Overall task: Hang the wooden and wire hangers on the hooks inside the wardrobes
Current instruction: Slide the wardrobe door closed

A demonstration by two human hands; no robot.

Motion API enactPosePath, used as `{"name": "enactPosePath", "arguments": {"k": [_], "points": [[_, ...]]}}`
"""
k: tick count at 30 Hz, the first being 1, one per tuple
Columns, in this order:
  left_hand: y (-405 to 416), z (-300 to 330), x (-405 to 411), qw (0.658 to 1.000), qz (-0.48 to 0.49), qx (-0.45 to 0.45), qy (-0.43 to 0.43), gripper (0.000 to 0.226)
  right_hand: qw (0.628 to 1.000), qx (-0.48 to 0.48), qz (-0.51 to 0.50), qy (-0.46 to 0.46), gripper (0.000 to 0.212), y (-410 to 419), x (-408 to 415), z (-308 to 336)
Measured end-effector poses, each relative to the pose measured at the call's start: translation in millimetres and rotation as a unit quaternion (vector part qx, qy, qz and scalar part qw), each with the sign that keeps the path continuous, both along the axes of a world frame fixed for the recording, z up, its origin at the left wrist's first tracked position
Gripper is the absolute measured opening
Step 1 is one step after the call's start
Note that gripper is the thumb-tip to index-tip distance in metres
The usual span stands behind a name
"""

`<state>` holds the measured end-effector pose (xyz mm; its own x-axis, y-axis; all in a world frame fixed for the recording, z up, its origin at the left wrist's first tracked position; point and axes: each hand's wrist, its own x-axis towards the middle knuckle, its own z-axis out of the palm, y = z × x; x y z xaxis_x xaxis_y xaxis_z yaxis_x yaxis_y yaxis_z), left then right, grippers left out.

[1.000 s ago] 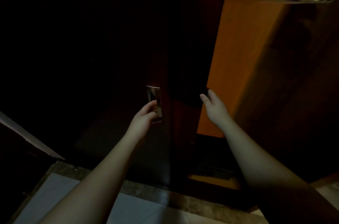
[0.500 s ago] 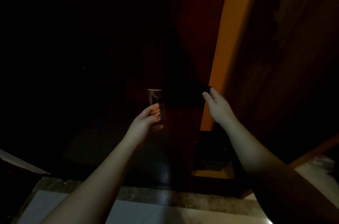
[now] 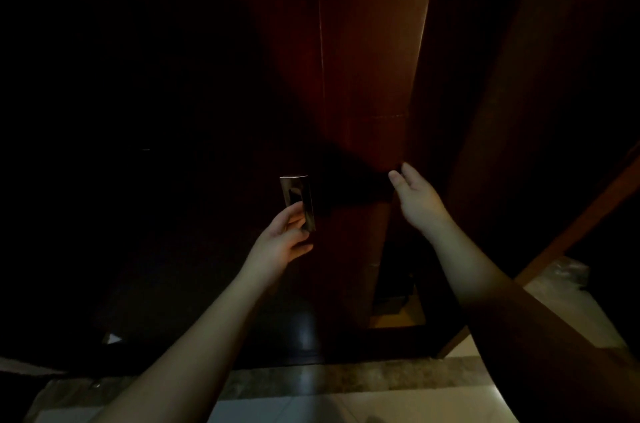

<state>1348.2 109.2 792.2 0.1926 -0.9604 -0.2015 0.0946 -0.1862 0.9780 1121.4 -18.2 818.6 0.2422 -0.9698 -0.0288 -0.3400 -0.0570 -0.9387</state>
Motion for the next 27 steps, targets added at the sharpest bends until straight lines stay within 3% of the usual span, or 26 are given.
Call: {"name": "enactPosePath", "arguments": {"k": [14, 27], "points": [[-21, 13, -62, 0.998, -0.063, 0.004, 0.026, 0.054, 0.998, -0.014, -0.053, 0.018, 0.05, -19, -57, -7], [-40, 16, -115, 0.995, -0.091, 0.014, 0.044, 0.05, 0.999, -0.018, -0.049, 0.008, 0.029, -32, -100, 0]]}}
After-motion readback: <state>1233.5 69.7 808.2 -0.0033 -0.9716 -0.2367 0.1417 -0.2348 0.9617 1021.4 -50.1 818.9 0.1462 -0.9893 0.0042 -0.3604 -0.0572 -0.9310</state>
